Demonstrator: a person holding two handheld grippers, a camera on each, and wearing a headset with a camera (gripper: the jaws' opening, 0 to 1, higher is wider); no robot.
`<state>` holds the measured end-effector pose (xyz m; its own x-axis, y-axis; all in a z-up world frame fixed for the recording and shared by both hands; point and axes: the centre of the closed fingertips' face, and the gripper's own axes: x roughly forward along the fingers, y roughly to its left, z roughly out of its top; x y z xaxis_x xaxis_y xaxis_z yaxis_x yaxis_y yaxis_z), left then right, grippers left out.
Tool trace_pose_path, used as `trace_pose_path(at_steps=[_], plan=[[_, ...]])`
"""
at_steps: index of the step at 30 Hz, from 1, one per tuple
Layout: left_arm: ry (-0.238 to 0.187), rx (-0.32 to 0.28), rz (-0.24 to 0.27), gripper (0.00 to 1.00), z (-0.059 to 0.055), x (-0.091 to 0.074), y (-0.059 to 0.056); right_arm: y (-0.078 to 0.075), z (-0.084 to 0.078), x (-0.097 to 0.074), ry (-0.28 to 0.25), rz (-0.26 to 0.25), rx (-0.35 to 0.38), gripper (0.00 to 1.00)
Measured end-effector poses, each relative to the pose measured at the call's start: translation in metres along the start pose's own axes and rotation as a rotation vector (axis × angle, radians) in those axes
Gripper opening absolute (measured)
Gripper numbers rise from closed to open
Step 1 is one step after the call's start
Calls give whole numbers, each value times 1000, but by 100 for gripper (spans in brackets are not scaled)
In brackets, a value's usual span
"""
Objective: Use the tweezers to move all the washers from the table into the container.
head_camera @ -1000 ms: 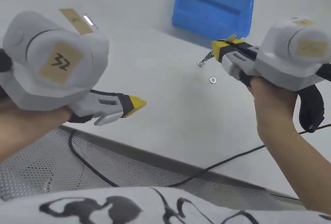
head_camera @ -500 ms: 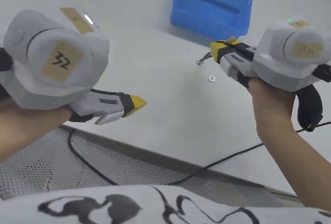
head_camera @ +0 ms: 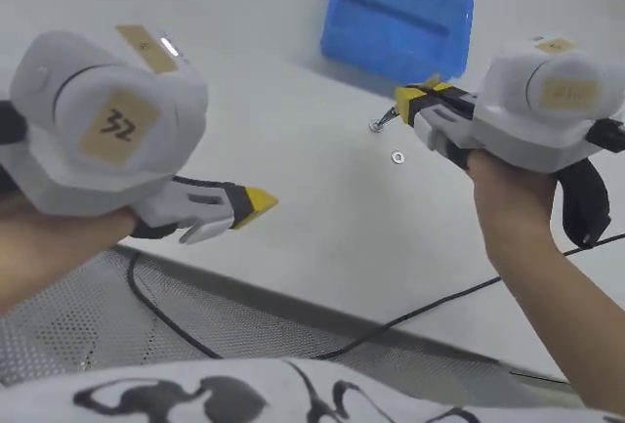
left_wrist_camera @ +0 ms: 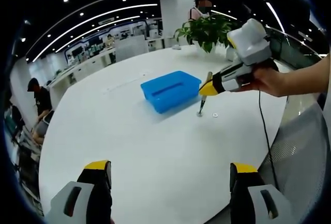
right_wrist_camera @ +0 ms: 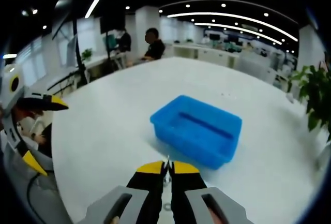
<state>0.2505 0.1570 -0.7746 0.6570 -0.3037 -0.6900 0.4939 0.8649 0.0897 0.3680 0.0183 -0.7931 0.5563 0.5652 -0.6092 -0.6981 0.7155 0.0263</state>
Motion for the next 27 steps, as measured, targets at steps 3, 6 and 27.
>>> trace_pose_path(at_steps=[3, 6, 27], plan=[[-2, -1, 2, 97, 1, 0, 1, 1, 7, -7, -15, 6, 21, 0], [-6, 0, 6, 97, 2, 0, 1, 2, 13, -14, -27, 7, 25, 0], [-1, 3, 2, 97, 0, 1, 0, -8, 49, -26, -85, 0, -4, 0]])
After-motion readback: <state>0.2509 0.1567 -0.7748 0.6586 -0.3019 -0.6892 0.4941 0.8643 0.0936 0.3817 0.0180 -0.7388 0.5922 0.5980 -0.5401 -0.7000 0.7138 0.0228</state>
